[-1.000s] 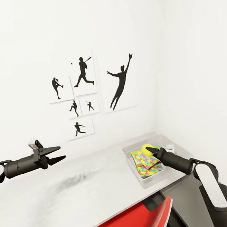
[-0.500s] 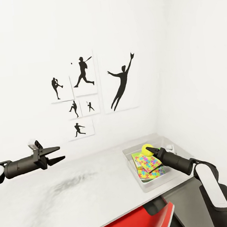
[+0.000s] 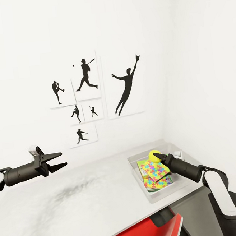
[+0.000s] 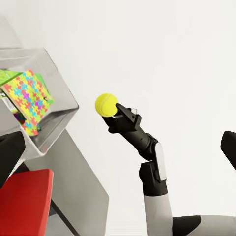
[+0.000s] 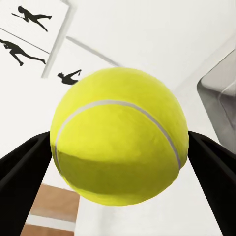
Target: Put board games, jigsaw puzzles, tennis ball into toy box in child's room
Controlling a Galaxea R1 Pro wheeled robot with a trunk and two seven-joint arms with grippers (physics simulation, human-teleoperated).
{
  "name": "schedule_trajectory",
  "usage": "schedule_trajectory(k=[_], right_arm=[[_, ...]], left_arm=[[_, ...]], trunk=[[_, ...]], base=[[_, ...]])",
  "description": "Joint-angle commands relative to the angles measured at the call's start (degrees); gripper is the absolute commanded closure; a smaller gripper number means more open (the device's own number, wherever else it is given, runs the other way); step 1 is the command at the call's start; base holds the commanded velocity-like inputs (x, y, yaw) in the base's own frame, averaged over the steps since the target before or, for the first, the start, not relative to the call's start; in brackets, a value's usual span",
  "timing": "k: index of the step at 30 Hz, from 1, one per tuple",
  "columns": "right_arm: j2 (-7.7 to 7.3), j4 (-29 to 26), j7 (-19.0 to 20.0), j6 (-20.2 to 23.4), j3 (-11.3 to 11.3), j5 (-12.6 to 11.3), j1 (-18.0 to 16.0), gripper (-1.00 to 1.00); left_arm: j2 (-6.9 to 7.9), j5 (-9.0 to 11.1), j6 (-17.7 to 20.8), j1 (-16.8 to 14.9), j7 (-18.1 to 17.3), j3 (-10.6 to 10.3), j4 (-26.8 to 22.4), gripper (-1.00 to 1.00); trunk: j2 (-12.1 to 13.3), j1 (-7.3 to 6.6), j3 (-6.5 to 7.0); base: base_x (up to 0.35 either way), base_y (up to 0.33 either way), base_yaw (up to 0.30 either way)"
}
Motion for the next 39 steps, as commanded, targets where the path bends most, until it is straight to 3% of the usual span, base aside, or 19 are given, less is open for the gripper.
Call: schedule_trajectory(k=[1,39], right_arm=[[0.01,0.0,0.6,0.3,-0.1,0.6,0.0,1.0],[0.01,0.1,0.5,0.1,-0.2,0.6,0.0,1.0]], left_arm=[[0.04,-0.1,0.1,-0.1,-0.3,-0.2,0.1,-1.0],[0.07,-0.1,0.1,-0.1,-0.3,-0.2,0.1,-1.0]], trunk=[[-0.1,0.04,-0.05],[-0.1,0.04,-0.05]], base=[[0.142,0.0,0.0],[0.036,0.0,-0.017]])
